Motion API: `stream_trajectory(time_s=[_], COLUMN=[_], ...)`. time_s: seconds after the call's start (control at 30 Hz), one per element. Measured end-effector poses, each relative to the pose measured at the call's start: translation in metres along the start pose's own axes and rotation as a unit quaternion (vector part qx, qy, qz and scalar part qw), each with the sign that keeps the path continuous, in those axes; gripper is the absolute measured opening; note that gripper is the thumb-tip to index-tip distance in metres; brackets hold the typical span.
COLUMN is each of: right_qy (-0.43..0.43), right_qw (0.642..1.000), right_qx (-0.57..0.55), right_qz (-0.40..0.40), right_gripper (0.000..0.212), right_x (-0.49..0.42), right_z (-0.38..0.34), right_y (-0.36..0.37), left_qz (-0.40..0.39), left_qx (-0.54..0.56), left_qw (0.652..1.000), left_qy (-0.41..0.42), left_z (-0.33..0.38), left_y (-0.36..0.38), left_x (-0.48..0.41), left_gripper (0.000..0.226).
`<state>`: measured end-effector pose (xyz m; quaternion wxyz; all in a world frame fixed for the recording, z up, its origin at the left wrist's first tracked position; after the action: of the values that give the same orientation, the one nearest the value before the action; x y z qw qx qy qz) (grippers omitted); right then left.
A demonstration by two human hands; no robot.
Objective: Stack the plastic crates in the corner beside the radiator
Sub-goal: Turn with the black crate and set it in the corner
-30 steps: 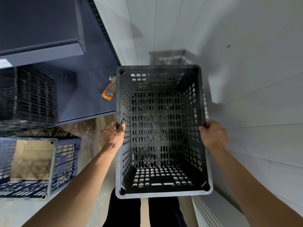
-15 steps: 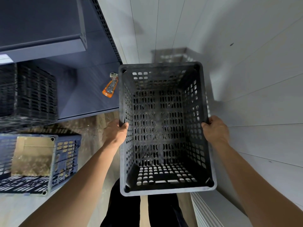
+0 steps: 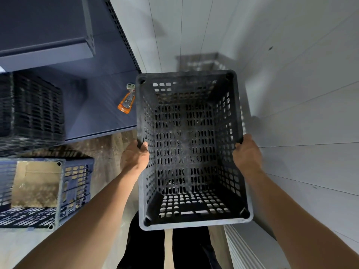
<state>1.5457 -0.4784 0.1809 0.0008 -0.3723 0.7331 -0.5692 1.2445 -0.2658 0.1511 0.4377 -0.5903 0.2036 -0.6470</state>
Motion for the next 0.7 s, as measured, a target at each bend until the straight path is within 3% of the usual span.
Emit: stream_trajectory(time_s=[0.17,0.3,0.43,0.6,0.7], right_qy=[0.001,-0.021,-0.045,-0.066,-0.067], right_qw=[0.999,0.998,0.996,0.992,0.984], right_qx=[0.033,0.058,0.081,0.107,0.163], right_qz=[-0.038,-0.031,-0.016,0.012,-0.014], right_gripper=[0.025,0.027,0.028,0.027,0.034], right_x=[-0.005,0.001,0.001,0.005,0.010], right_z=[0.000,0.003,0.007,0.001,-0.005], right_y=[-0.007,-0.005,-0.004,-0.008,-0.004], left_qz=[-0.010,-0.022,-0.007,-0.017,-0.031], left_qx=[-0.048,-0.010,0.036,0.001,-0.017], left_qw=[0.999,1.000,0.999,0.999,0.998], left_qy=[0.008,0.014,0.028,0.046,0.046], left_z=[0.004,-0.004,-0.013,-0.015,-0.017], left_y=[-0.002,0.000,0.001,0.000,-0.002], left_x=[0.003,0.007,0.016,0.022,0.026], left_gripper=[0.038,0.031,0.038,0.039,0.040])
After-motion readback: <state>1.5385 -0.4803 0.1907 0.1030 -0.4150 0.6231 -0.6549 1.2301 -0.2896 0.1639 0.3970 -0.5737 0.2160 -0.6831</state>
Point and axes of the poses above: each hand's wrist, its own x-axis away from the middle knuckle, its own y-axis out of the palm, z = x × y, the point moved 7 cm from there along -x, towards the middle knuckle, and after that the axes turned 11 degrees about -y, right-handed, at the moved point
